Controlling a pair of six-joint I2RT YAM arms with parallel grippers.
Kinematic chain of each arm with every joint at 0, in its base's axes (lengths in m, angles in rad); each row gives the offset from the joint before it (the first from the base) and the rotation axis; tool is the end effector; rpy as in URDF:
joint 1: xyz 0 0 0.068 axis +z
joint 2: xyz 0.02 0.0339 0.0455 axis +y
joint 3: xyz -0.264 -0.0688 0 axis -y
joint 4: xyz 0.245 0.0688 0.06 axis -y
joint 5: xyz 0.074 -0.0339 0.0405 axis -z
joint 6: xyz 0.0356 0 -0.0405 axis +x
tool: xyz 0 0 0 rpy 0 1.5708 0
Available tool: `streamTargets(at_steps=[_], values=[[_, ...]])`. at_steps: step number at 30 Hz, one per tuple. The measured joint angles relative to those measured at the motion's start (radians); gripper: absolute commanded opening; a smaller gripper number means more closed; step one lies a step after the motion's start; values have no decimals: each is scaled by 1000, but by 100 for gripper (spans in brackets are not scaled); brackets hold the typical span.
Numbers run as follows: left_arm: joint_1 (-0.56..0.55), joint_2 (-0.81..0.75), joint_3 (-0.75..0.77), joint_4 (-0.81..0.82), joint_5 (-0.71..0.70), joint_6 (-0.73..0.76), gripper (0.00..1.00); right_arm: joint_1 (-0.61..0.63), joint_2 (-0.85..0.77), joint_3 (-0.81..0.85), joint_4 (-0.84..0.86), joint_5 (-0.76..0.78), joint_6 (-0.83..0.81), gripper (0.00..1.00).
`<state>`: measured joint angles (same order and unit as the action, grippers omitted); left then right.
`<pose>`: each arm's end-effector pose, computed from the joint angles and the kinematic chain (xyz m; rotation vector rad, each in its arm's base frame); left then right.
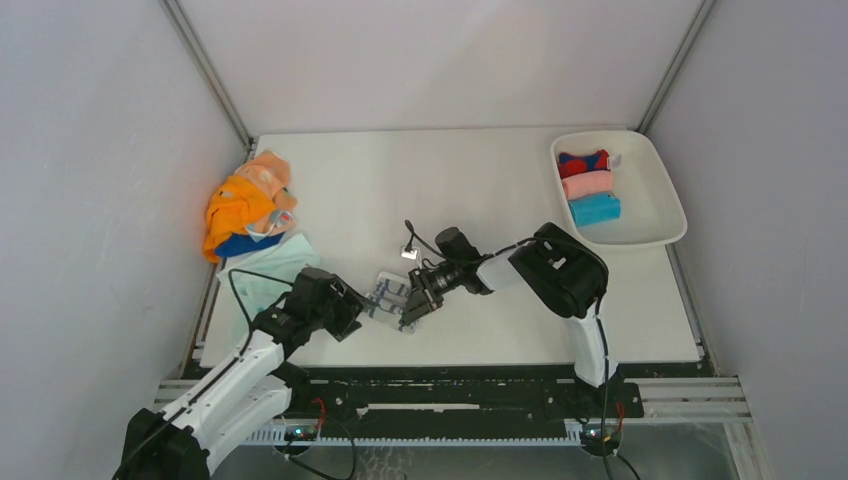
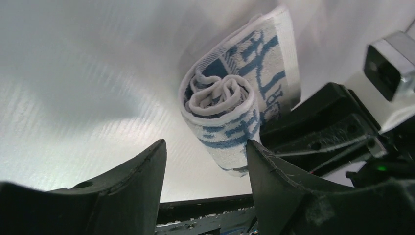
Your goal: Roll the towels
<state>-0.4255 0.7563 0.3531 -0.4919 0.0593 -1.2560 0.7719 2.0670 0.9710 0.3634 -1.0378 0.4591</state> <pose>0.1315 -0.0619 0.1683 -1.0383 2.4231 -0.7422 0.2506 0.2867 0.0936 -0.9974 2.3231 1.7726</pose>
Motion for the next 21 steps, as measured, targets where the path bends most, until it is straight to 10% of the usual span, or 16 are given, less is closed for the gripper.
streamTargets(at_steps=[14, 21], values=[[-39, 163, 0, 149, 6, -24, 63, -45, 100, 40, 33, -127, 181, 5], [-48, 195, 0, 171, -14, -52, 32, -45, 92, 53, -31, -110, 161, 19]])
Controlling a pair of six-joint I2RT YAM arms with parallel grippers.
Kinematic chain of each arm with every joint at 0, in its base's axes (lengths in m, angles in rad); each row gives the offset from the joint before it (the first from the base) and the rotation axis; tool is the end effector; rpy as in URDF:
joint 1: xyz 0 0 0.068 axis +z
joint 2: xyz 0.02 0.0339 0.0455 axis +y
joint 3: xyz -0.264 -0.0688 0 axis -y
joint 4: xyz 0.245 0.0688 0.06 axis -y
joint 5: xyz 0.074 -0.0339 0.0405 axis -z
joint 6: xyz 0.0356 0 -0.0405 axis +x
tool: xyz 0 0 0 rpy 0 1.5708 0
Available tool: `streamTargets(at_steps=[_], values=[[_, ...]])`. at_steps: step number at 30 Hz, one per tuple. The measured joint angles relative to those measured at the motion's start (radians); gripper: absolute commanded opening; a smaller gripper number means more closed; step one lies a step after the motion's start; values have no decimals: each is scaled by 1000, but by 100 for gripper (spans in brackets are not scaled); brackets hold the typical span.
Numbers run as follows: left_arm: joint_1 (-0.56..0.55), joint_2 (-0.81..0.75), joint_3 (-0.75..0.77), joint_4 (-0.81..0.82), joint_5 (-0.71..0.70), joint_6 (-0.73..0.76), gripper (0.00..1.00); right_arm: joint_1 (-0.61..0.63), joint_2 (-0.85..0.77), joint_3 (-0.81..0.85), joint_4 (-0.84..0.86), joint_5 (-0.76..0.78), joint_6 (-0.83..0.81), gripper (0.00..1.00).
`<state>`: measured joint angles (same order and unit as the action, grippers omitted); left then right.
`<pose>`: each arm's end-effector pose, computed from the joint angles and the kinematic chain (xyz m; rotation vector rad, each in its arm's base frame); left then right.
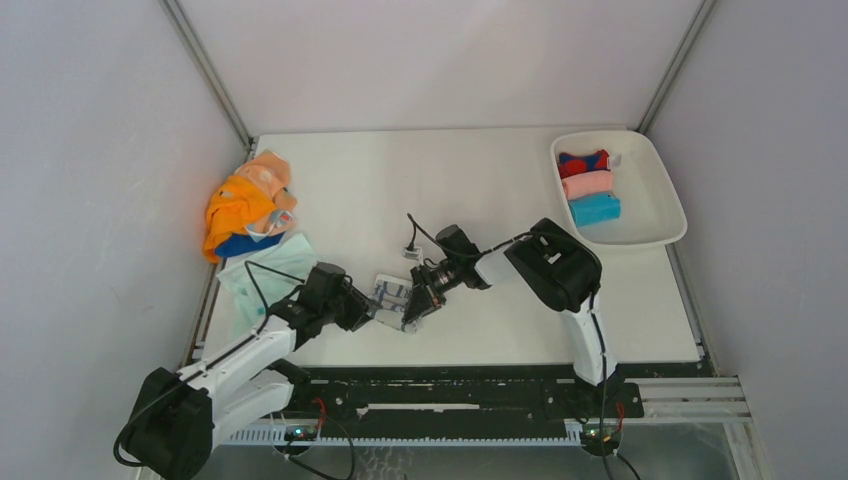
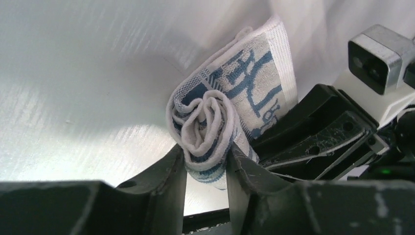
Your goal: Roll the towels
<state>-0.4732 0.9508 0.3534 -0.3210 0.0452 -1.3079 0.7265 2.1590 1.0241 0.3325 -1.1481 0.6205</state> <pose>0.1501 -0.0787 0.1531 -1.0632 2.4482 -0.7399 0.2669 0.2806 0.0727 0.7365 -2.3094 -1.7768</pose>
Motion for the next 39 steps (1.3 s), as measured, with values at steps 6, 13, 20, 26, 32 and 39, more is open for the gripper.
streamTargets(at_steps=[6, 13, 20, 26, 32, 39], values=[[-5, 13, 2, -3, -18, 2, 26, 31, -102, -8, -131, 122, -124, 43], [-5, 41, 25, -26, -25, 29, 25, 129, -342, -42, -319, 415, -358, 59], [-4, 116, 72, -34, -14, 69, 26, 313, -518, -64, -379, 830, -568, 65], [-4, 145, 92, -37, -6, 98, 26, 492, -533, -97, -366, 1139, -724, 65], [-3, 158, 101, -39, 0, 112, 27, 557, -464, -98, -330, 1309, -820, 62], [-2, 167, 109, -40, 7, 116, 39, 569, -370, -87, -299, 1402, -873, 46]])
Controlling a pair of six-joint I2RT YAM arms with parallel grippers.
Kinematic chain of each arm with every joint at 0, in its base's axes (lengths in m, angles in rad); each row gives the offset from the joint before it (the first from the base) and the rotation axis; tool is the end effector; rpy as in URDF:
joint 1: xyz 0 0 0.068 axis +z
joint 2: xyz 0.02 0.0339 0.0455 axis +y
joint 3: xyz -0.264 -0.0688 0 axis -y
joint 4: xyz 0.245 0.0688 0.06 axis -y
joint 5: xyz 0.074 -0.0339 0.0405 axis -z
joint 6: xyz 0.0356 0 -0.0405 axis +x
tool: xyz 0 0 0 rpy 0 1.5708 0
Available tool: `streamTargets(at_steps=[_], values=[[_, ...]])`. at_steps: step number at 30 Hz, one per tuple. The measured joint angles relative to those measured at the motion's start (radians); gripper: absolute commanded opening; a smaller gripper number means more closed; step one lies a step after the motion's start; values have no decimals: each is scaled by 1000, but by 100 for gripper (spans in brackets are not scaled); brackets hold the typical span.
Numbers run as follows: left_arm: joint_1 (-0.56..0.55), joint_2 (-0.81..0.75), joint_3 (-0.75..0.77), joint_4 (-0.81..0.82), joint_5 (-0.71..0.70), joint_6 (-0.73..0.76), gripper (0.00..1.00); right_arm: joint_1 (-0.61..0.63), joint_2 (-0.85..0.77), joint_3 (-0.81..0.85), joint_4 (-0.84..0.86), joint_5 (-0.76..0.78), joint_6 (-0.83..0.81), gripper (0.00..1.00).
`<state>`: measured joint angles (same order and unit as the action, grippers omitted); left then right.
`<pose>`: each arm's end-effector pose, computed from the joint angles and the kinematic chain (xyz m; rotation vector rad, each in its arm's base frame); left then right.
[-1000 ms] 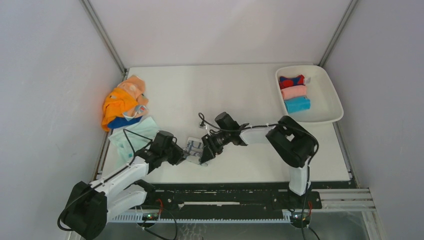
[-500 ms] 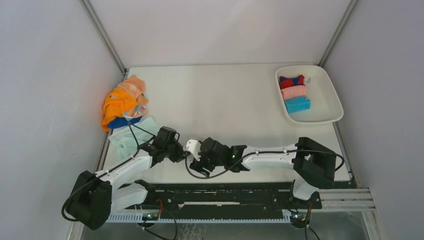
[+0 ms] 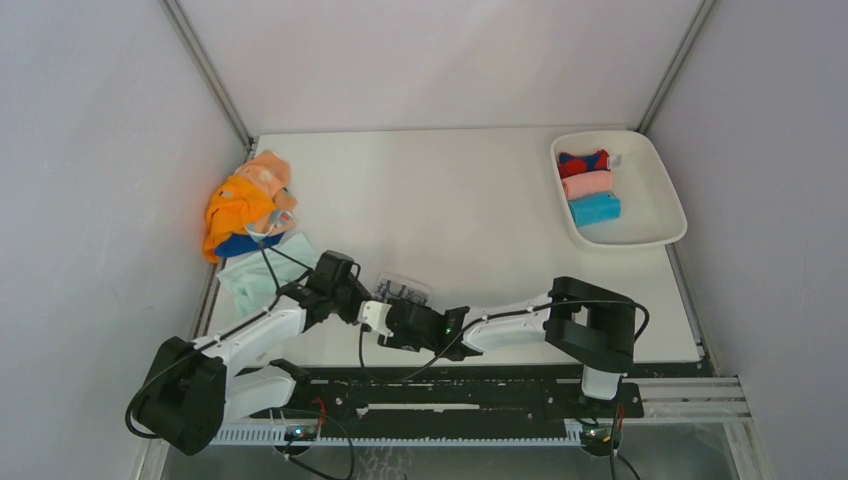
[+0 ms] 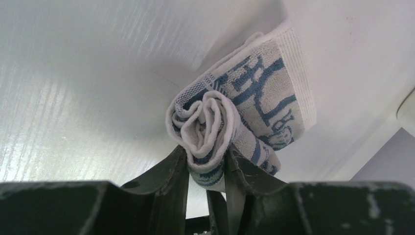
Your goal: Roll the towels
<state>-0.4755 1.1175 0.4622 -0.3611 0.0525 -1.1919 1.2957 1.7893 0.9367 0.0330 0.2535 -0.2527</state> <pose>0.1706 -0.0900 0.1560 -0.9411 2.5725 -0.6254 0.1057 0.3418 0.1469 -1.5672 1.7726 0.2031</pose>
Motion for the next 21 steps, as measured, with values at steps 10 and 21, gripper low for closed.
streamTargets(at_steps=[10, 21], values=[[5, -140, 0, -111, -60, 8, 67, -122, -10, 16, -1, -204, 43, 12], [16, -400, -6, -235, -125, -41, 68, -369, 81, 98, -23, -808, 258, 7]])
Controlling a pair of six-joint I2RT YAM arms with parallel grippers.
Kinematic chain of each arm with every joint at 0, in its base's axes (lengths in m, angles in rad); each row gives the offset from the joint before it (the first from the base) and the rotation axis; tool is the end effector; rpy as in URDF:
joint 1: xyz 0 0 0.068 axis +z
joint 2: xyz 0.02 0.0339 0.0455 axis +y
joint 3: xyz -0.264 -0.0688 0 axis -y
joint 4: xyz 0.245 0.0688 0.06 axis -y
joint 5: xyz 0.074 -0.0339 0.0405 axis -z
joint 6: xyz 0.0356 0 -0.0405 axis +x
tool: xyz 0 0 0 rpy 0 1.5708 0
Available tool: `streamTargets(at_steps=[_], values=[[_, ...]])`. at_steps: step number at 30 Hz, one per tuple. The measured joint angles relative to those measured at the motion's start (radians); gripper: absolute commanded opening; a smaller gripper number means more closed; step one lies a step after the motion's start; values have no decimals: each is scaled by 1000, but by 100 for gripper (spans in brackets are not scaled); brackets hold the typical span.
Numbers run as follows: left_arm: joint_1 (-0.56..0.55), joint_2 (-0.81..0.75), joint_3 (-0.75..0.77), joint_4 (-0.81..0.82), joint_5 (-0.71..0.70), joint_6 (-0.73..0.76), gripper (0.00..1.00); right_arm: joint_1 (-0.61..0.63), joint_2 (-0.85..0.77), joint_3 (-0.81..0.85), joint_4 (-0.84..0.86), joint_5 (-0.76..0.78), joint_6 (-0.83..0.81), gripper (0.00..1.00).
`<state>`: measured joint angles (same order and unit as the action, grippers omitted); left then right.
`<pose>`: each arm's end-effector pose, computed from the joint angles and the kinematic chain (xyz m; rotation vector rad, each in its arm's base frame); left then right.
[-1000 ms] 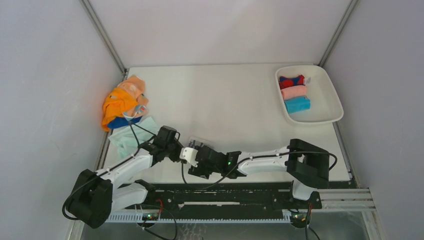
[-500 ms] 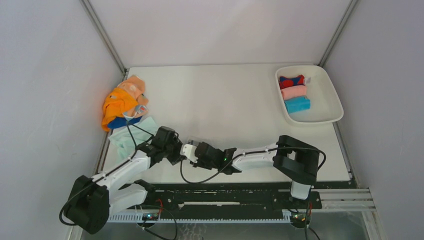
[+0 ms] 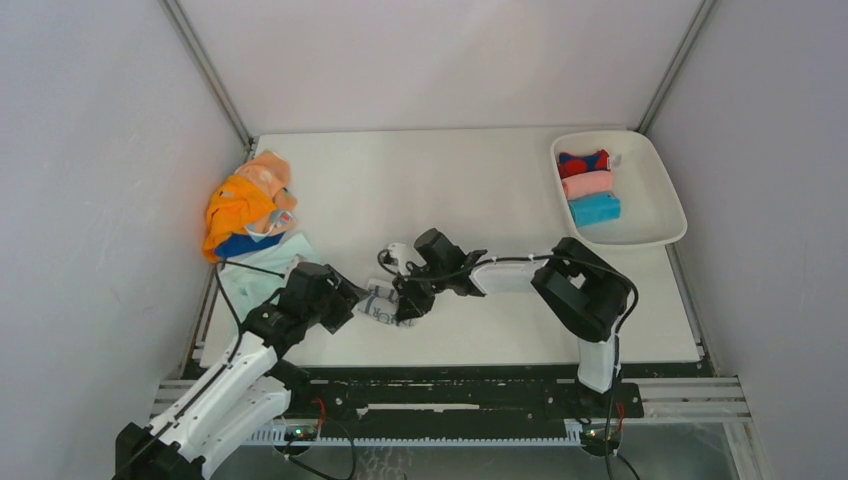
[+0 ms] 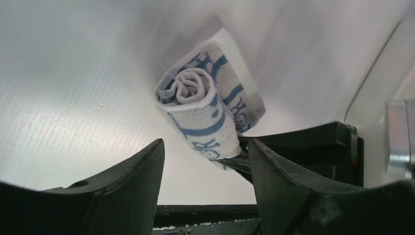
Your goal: Roll the towels
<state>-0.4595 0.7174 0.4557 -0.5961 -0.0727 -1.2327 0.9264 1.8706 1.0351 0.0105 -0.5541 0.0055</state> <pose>0.1310 -0.0619 0.1988 -0.9899 2.3405 -0.6472 0.2118 0.3131 0.1477 -1.3632 2.1210 1.0770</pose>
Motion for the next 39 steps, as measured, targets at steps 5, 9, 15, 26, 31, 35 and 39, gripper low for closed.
streamTargets(at_steps=[5, 9, 15, 26, 31, 35, 39], values=[[0, 33, -18, 42, 32, -18, 68, -81, 91, 29, 46, -251, 138, 7], [-5, 110, -22, 73, 55, -26, 67, -133, 145, 41, 68, -384, 237, 8], [-13, 140, -51, 123, 58, -52, 67, -166, 213, 86, 50, -485, 323, 9], [-59, 205, -61, 176, 40, -66, 68, -166, 235, 117, -24, -510, 354, 10], [-82, 203, -61, 176, 16, -77, 69, -165, 235, 119, -40, -509, 354, 11], [-96, 227, -61, 181, -4, -94, 69, -162, 235, 126, -53, -502, 354, 12], [-100, 290, -61, 205, -15, -100, 66, -154, 235, 132, -69, -492, 353, 15]])
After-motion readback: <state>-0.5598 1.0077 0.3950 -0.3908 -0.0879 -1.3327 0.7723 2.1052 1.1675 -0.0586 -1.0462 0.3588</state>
